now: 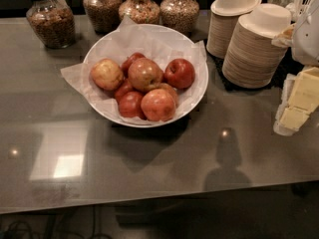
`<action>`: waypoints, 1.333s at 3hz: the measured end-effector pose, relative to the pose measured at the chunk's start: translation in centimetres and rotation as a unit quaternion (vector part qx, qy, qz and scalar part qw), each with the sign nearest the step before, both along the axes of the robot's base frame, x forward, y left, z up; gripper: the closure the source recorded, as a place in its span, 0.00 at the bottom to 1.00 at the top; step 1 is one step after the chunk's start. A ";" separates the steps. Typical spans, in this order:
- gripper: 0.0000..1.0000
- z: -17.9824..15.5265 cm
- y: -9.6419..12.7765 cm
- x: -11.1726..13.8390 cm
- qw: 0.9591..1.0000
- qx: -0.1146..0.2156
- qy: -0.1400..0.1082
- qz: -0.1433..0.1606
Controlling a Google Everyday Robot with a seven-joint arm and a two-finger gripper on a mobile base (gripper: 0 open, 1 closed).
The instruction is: Pick apple from white bowl
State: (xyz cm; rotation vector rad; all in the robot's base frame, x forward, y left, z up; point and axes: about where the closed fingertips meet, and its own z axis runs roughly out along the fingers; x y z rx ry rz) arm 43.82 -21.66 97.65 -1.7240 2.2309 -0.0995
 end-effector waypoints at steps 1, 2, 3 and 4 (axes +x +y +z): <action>0.00 0.1 0.1 0.0 1.000 0.001 -0.002 0.000; 0.00 0.1 3.4 1.9 0.999 0.039 0.001 0.026; 0.00 0.5 7.1 3.5 0.996 0.067 0.001 0.062; 0.00 0.6 7.2 3.6 0.996 0.069 0.001 0.063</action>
Offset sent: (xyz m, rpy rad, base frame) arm 0.0447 0.0831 -0.0002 0.1933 0.0282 0.1288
